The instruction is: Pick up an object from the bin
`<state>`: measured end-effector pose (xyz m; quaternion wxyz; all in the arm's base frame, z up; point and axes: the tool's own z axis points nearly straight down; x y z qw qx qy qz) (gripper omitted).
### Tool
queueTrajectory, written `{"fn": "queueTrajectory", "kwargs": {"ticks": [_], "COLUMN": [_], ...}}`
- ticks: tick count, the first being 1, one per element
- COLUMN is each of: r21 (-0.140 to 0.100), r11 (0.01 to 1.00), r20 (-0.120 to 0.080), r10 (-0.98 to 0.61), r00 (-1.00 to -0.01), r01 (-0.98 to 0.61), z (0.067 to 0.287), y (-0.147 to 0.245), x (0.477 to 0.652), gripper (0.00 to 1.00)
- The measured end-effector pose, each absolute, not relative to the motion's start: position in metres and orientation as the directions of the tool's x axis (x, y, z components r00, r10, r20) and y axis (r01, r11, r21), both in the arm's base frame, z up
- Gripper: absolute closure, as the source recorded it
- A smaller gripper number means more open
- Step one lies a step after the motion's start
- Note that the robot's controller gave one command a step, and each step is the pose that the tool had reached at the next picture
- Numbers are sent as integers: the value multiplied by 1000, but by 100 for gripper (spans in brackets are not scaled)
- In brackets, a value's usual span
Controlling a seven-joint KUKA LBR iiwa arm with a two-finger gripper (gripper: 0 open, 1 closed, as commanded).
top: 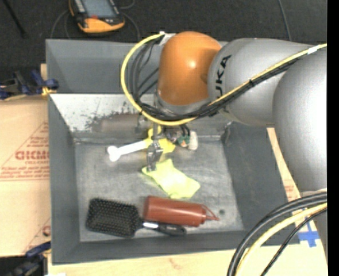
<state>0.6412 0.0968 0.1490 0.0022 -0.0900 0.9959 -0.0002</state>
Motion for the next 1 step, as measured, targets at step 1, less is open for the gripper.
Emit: {"fn": "queueTrajectory", "kwargs": {"ticks": [1], "r21": [-3], "r11": [930], "r20": [-8], "r10": [-368], "r00": [-930], "r01": [-368], "z": [75], "y": [90], "x": [655], "gripper": [0]}}
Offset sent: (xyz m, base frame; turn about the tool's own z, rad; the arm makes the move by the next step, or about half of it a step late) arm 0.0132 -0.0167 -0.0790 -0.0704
